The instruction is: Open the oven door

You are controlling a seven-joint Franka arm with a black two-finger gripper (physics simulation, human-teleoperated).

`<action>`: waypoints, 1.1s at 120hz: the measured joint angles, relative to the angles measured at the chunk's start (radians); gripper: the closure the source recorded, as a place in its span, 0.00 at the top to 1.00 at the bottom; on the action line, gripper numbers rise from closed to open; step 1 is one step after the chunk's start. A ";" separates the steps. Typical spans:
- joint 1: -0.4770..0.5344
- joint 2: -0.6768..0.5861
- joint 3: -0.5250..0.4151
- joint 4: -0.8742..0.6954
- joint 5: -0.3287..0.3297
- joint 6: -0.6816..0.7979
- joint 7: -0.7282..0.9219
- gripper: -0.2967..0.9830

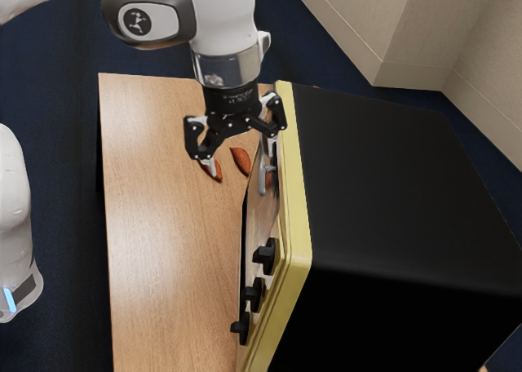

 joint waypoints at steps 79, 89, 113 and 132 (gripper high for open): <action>0.081 -0.388 -0.014 -0.355 -0.123 0.069 -0.041 0.74; 0.095 -0.445 -0.013 -0.395 -0.154 0.072 -0.040 0.74; 0.095 -0.605 -0.011 -0.531 -0.232 0.075 -0.039 0.74; 0.080 -0.699 -0.010 -0.600 -0.264 0.074 -0.040 0.74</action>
